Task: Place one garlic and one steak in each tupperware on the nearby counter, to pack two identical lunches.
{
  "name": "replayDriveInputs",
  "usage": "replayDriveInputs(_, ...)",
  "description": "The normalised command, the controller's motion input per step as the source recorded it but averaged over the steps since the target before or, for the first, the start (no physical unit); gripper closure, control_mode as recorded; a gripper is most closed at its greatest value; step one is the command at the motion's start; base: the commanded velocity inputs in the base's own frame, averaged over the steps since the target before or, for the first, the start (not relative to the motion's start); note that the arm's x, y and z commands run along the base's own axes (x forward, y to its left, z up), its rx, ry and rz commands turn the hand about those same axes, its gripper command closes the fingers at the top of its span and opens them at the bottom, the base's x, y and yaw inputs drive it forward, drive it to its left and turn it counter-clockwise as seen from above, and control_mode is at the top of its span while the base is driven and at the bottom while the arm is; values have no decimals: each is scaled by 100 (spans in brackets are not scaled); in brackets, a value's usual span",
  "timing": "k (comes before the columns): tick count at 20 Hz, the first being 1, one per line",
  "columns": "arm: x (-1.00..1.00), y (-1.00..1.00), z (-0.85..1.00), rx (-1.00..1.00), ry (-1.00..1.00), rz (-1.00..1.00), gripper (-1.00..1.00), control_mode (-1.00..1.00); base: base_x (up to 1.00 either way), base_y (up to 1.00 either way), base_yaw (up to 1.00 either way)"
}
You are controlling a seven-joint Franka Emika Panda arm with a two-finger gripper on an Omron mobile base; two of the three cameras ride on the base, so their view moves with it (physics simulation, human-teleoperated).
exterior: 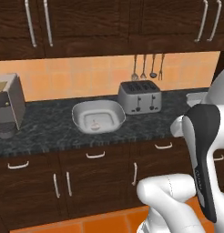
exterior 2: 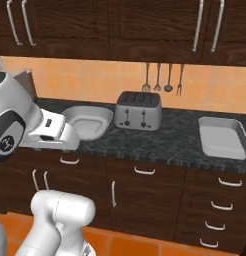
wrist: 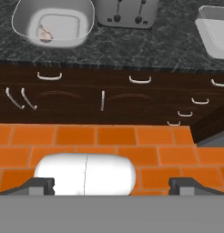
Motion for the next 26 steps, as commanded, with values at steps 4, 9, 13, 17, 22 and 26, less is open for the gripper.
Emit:
replayDriveInputs(4, 0, 0, 0, 0, 0, 0, -100, 100, -12, -67, 0)
replayDriveInputs(9, 0, 0, 0, 0, 0, 0, -100, 100, -14, -68, 0)
replayDriveInputs(13, 0, 0, 0, 0, 0, 0, -100, 100, -11, -73, 0)
replayDriveInputs(17, 0, 0, 0, 0, 0, 0, -100, 100, -12, -74, 0)
replayDriveInputs(22, 0, 0, 0, 0, 0, 0, -100, 100, -13, -75, 0)
replayDriveInputs(26, 0, 0, 0, 0, 0, 0, -100, 100, -17, -73, 0)
